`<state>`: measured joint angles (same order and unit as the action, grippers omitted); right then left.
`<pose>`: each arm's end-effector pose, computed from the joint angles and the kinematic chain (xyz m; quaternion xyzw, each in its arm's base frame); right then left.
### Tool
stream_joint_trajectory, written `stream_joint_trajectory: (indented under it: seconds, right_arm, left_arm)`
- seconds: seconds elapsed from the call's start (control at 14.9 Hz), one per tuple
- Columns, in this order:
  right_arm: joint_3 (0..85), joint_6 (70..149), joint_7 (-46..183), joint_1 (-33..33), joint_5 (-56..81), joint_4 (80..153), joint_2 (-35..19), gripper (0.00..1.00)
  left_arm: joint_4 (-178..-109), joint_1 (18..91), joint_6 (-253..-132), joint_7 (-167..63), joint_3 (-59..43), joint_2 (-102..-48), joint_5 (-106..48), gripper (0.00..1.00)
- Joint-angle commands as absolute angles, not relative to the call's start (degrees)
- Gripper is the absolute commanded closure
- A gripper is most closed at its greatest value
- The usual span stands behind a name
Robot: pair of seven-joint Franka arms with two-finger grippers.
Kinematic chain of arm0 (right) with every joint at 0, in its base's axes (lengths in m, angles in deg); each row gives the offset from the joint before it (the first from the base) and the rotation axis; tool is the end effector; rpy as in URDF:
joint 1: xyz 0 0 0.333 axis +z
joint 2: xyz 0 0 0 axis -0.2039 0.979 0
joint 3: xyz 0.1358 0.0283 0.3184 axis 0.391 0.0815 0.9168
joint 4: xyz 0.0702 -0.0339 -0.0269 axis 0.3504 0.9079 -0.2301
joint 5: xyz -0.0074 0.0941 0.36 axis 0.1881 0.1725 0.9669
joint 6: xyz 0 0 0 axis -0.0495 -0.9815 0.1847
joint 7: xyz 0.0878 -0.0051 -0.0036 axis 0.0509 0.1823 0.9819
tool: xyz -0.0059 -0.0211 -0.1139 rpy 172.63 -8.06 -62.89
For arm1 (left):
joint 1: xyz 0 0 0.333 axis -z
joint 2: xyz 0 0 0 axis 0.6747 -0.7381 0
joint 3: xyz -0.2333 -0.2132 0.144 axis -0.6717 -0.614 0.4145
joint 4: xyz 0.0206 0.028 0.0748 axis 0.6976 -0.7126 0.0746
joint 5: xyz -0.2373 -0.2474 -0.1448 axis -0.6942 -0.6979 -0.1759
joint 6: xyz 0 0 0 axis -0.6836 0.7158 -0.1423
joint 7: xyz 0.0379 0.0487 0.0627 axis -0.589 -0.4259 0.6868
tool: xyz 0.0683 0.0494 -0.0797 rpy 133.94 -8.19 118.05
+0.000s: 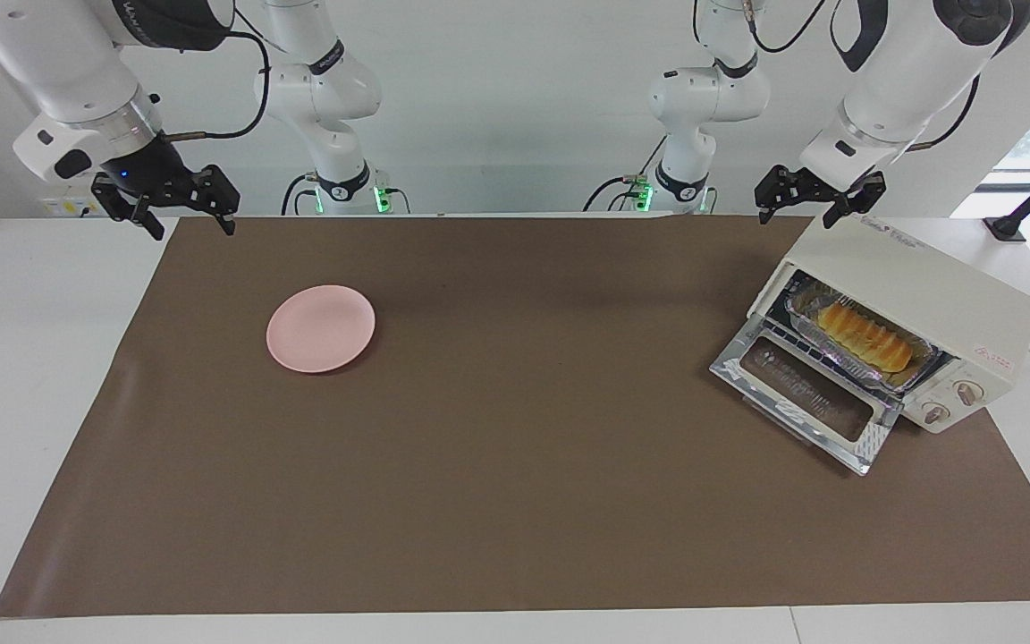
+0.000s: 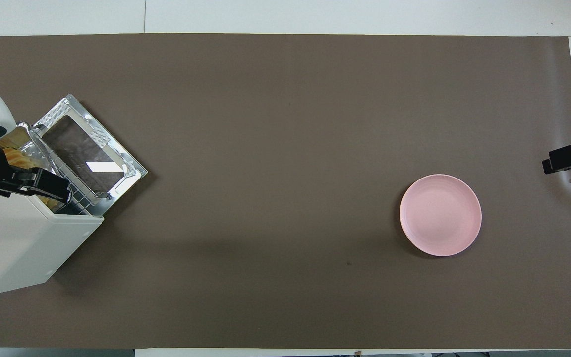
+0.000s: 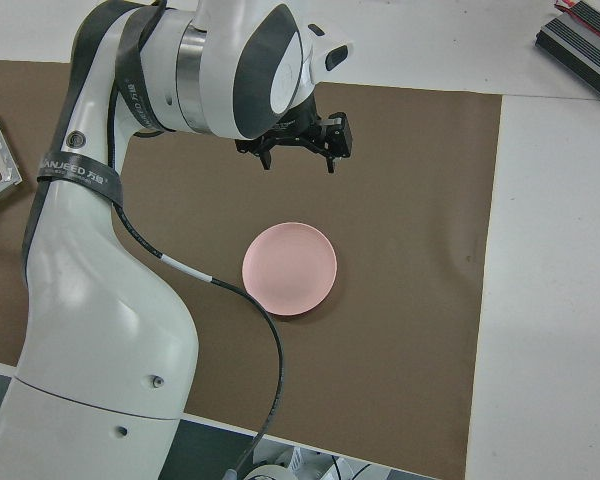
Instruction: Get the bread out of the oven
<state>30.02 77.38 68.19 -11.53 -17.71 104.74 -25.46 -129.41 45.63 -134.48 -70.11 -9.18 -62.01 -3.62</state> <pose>0.5102 -0.0442 0.6446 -0.9989 -0.0261 0.0379 0.0084 0.4858 -0.0659 0.6290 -0.9914 0.0895 0.0946 0.0095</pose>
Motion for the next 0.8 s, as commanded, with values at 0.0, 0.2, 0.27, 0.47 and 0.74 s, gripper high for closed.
stream_joint_trajectory:
  seconds: [0.0, 0.2, 0.27, 0.47, 0.74]
  right_arm:
    - [30.6, 77.2, 67.7, -12.2, -18.2, 106.0, -26.8, 0.00]
    - [30.6, 77.2, 67.7, -12.2, -18.2, 106.0, -26.8, 0.00]
    - [30.6, 77.2, 67.7, -12.2, -18.3, 106.0, -26.8, 0.00]
    - [30.6, 77.2, 67.7, -12.2, -18.2, 106.0, -26.8, 0.00]
    - [30.6, 77.2, 67.7, -12.2, -18.3, 106.0, -26.8, 0.00]
  left_arm:
    - [-131.1, 44.5, -135.7, -70.3, -9.7, -60.5, -4.5, 0.00]
    - [-131.1, 45.4, -135.6, -70.5, -9.6, -60.5, -4.3, 0.00]
    - [-131.3, 45.3, -135.5, -70.9, -9.6, -60.3, -4.3, 0.00]
    - [-131.4, 44.5, -135.7, -70.7, -9.5, -60.2, -4.3, 0.00]
    - [-130.9, 44.5, -141.4, -65.7, -9.1, -60.8, -0.3, 0.00]
